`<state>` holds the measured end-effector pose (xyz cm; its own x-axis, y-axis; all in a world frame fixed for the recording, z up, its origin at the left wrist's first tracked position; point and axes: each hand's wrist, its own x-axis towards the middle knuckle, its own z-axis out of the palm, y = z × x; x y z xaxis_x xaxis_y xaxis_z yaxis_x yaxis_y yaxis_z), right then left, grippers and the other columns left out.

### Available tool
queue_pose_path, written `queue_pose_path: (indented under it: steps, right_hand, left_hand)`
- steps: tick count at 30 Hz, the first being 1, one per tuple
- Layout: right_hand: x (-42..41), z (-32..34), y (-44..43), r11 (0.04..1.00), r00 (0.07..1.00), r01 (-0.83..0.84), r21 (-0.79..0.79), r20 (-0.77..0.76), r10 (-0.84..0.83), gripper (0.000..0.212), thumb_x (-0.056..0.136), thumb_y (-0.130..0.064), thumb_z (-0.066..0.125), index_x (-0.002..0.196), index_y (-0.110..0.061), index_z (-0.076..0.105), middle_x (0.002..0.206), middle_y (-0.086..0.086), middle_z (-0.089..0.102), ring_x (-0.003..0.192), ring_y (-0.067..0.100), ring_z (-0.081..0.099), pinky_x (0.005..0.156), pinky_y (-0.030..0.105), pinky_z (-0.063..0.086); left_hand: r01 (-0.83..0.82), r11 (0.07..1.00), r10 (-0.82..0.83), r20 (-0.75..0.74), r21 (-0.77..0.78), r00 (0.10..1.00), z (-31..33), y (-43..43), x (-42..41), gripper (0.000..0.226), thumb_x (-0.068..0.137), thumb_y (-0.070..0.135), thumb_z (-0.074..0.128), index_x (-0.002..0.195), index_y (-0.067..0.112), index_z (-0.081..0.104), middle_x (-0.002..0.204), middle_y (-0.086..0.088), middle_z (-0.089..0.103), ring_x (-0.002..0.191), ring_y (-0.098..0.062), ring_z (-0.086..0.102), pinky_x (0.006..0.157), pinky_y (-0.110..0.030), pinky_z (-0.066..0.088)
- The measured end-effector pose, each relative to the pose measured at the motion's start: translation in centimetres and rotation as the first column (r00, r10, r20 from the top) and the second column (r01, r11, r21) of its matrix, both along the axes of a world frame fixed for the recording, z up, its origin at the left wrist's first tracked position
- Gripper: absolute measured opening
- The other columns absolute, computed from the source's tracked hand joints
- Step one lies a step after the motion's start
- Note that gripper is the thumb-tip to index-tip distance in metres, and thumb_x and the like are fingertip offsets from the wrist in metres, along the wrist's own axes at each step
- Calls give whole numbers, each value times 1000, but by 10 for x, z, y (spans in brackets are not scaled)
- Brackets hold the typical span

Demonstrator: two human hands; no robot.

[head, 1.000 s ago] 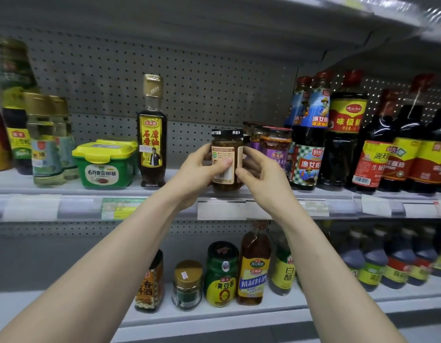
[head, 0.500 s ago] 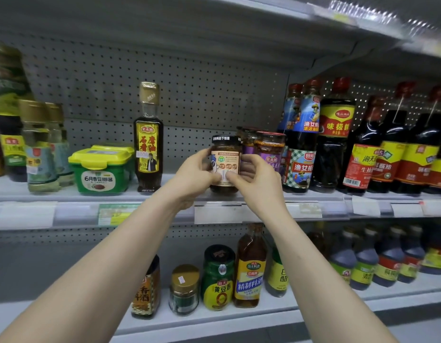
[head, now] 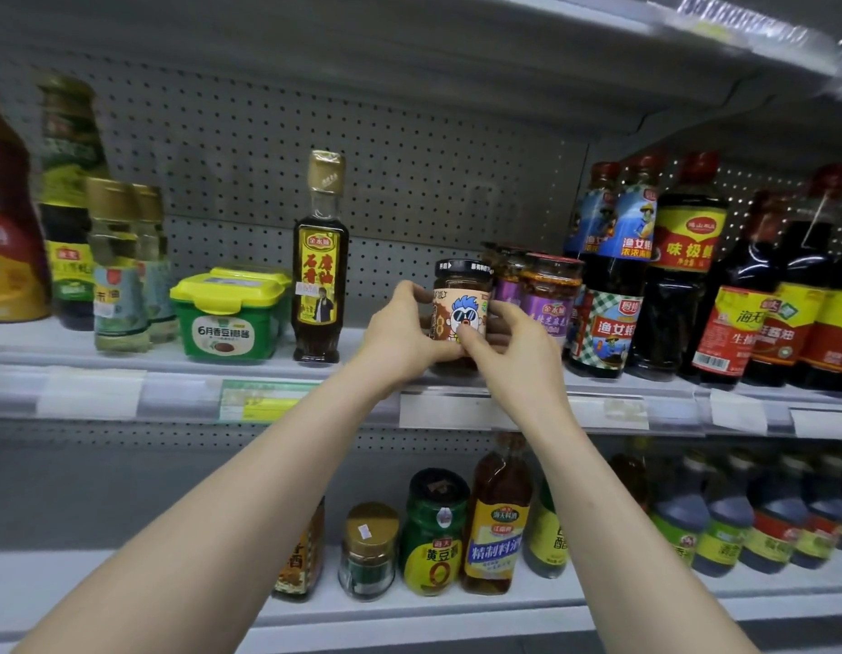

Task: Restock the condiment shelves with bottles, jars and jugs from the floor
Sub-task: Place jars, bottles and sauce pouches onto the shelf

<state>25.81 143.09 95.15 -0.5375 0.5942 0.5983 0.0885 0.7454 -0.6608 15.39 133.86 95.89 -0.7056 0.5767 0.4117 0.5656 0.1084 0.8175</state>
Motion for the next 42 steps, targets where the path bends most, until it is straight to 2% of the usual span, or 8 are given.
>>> queue_pose_path:
  steps: [11,16,21,26,30,34,39,42]
  right_hand:
    - [3,-4,2,996,996,89,28,-6,-89,42,91,-11,70,131,-16,58,118,0,70,103,15,68,95,45,54]
    - [8,-9,5,996,997,82,24,-14,-82,48,92,-7,68,137,-15,57,123,1,69,107,14,66,96,39,55]
    - [10,-9,8,997,997,75,8,-32,-74,46,92,-4,66,136,-14,60,121,0,70,105,14,67,96,38,56]
    - [12,-5,11,997,997,74,12,22,-74,45,95,-6,63,138,-15,58,124,1,69,109,14,66,96,31,54]
    - [18,6,11,985,989,116,127,79,-127,33,98,-10,57,130,-14,65,120,3,71,112,20,65,96,30,51]
    - [17,48,16,921,975,221,320,-100,-199,26,99,-14,56,121,-16,70,113,5,74,107,26,67,96,38,52]
    - [-21,117,32,917,963,2,400,247,-110,34,97,-28,62,128,-16,67,126,10,68,118,29,59,96,33,45]
    - [-51,138,42,899,823,-141,414,554,-126,42,91,-38,69,125,-13,66,121,11,66,105,26,61,86,32,49]
  left_hand:
    - [-148,985,118,-275,-92,954,-4,15,6,80,71,34,85,137,19,42,124,1,65,110,-21,62,91,-34,48]
    - [-121,988,95,-249,-91,964,-4,17,5,80,69,32,87,136,20,45,123,1,65,107,-20,65,95,-38,51]
    - [-129,971,87,-202,-203,976,7,21,3,104,67,40,88,149,11,30,143,-10,49,131,-27,47,99,-33,40]
    - [-30,984,0,-164,-178,987,9,23,5,52,73,25,85,120,20,64,113,2,70,105,-14,62,82,-23,43]
    - [-41,991,23,-137,-131,990,8,20,4,54,71,26,86,119,19,65,111,5,71,104,-14,63,89,-26,47]
    - [-42,994,30,-119,-100,992,12,21,7,65,68,35,88,124,21,58,108,7,67,104,-13,63,91,-28,49]
    - [-47,990,30,-123,-136,992,16,21,5,54,70,33,87,115,21,60,112,1,71,105,-17,64,96,-39,52]
    - [-34,987,15,-121,-157,993,18,17,-2,58,68,34,88,118,21,60,111,3,71,103,-15,65,95,-41,53]
